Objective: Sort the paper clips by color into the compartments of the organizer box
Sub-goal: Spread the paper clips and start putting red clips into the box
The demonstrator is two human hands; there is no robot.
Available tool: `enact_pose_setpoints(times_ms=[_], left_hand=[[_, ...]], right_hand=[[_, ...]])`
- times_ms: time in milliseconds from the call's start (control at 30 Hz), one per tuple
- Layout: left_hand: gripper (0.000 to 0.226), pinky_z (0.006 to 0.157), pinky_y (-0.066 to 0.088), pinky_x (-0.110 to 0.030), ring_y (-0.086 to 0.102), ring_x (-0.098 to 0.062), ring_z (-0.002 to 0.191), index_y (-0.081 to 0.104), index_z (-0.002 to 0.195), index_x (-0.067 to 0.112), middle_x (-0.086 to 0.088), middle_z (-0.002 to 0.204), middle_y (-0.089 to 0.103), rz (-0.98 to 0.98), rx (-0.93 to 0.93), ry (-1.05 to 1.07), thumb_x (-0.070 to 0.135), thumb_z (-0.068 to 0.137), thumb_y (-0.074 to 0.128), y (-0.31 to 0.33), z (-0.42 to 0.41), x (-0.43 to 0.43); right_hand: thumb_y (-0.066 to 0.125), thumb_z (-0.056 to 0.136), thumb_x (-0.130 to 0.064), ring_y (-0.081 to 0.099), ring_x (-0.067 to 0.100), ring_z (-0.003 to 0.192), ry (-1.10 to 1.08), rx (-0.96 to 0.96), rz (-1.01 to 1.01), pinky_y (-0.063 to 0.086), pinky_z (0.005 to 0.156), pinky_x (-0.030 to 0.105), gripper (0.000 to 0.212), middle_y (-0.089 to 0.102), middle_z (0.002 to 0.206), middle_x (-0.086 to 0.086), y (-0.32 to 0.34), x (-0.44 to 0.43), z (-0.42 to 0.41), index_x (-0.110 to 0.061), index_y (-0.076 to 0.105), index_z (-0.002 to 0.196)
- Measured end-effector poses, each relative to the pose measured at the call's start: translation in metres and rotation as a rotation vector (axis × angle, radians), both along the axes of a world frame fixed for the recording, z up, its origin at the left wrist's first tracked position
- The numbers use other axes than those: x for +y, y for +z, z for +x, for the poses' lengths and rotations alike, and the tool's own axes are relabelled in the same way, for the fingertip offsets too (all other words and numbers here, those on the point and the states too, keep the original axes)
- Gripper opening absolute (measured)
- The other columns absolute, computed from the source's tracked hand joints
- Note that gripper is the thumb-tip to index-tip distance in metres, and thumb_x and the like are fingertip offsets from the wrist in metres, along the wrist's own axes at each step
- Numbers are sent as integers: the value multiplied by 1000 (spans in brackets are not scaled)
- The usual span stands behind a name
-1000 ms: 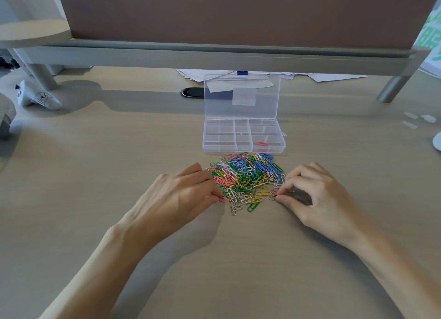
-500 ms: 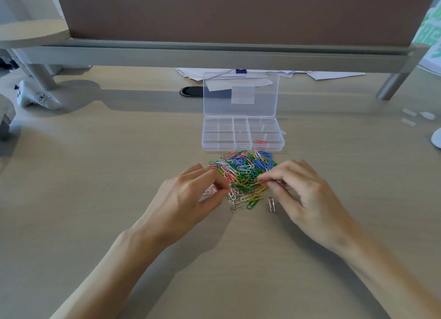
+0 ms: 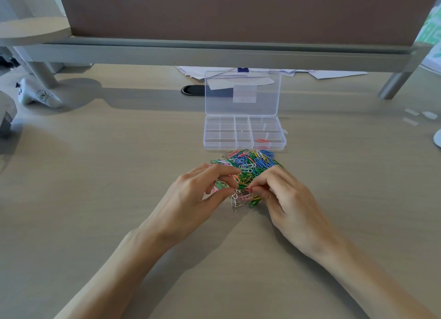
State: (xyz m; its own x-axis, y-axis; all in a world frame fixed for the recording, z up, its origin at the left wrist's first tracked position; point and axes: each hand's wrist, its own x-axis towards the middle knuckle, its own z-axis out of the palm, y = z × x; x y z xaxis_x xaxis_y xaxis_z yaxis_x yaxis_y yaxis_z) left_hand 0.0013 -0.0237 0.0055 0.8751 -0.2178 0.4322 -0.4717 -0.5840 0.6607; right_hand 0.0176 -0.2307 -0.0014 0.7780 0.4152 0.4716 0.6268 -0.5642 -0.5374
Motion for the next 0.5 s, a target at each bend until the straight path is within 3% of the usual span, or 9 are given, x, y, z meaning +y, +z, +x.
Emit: enact_pose_setpoints(times_ms=[100,167,267,500], left_hand=[[32,67,41,-17,51,-5,77,62,111,37,26,94,66,43,24,38,19,86,72,1,2,11],[22,68,46,-25,51,2,85,63,105,38,26,96,63,171,-30,54,26,87,68,3,3,19],[8,67,50,-36,53,-1,94,66,94,38,22,98,58,315,-67,30,38,90,58,4,5,32],[14,59,50,-37,52,-4,93,66,99,43,22,98,56,419,-73,-12,42,92,54,-1,6,39]], right_hand=[[51,94,-21,54,10,85,-44,11,19,41,73,20,15,54,92,-9,-2,-5,1,-13,63,93],[52,94,-22,54,11,86,-55,2,11,41,73,21,15,54,92,-9,-1,-7,2,-14,64,93],[52,95,-26,55,12,86,2,-61,-75,45,73,29,18,56,91,-8,-1,-10,1,-16,66,93],[58,93,-25,53,16,84,65,-225,-311,46,68,36,13,57,88,-10,-3,-10,1,-21,69,99]])
